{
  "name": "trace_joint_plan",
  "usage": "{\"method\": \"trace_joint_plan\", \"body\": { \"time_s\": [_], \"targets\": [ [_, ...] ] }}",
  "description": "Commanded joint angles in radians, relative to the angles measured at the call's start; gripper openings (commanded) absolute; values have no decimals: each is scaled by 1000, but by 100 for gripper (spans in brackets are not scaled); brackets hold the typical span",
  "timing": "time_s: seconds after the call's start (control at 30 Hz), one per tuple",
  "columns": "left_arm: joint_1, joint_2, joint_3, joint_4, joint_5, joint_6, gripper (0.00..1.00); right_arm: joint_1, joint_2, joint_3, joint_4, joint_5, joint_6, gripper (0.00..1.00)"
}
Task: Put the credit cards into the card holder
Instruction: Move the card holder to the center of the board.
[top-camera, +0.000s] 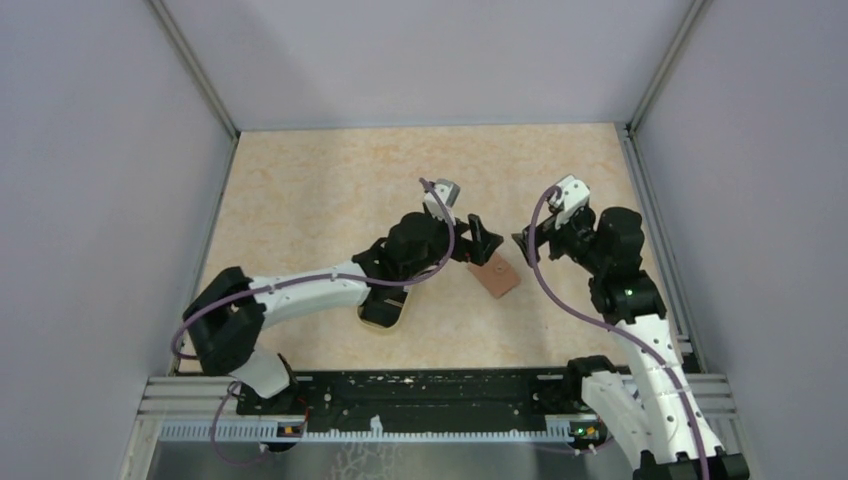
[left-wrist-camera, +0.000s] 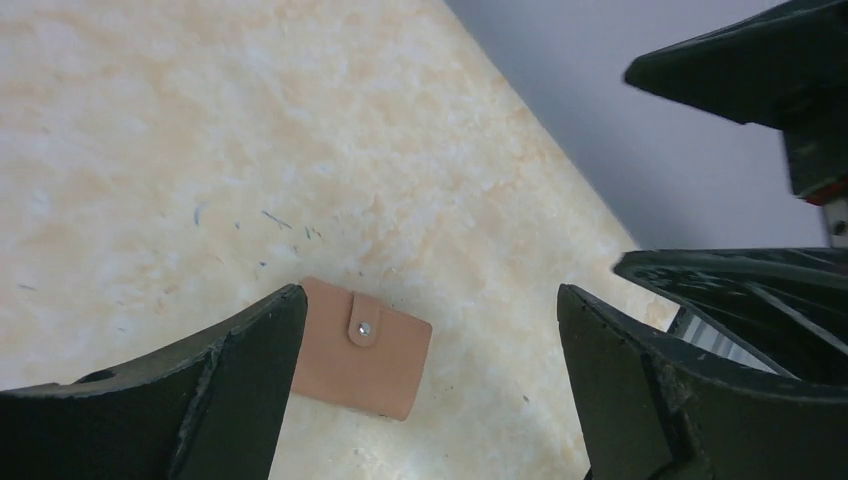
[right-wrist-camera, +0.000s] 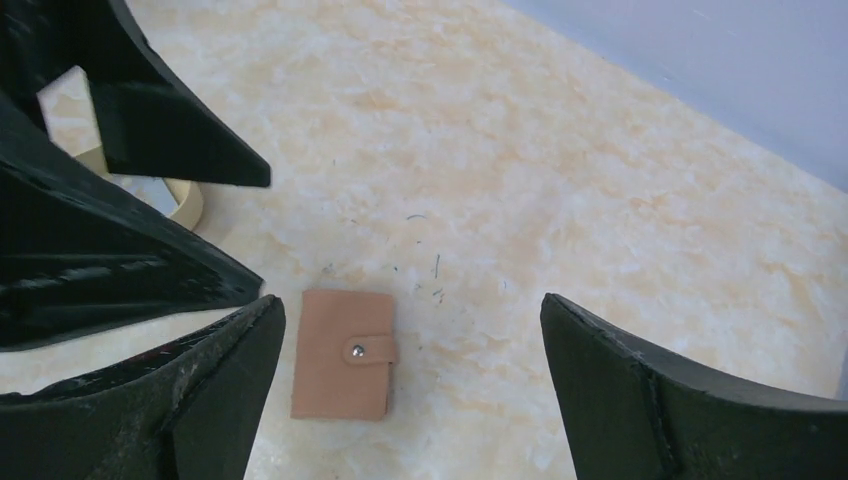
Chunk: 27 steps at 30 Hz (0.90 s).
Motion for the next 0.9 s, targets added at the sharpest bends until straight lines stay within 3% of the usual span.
{"method": "trace_joint_plan", "body": {
  "time_s": [0.0, 0.17, 0.27, 0.4, 0.53, 0.77, 0.87],
  "targets": [
    [1, -124, -61, -138, -23, 199, 99, -8, 57, 24, -1, -50, -2, 95],
    [29, -203, -68, -342, 44, 239, 99, -8, 142, 3, -104, -307, -206, 85],
    [29, -259, -59, -558, -24, 228, 86, 13, 202, -59, -148, -400, -372, 84],
    [29, -307, -97, -734, -141, 145, 70, 155, 288, -70, -100, -103, -422, 84],
    [30, -280, -137, -778, -162, 116, 66, 306, 420, -95, -40, 98, -410, 83],
    [29, -139, -88, -815, -143, 64, 66, 352, 565, -75, 20, 263, -327, 80],
    [29, -83, -67, -823, -142, 43, 58, 356, 597, -76, 27, 294, -303, 78]
  ]
}}
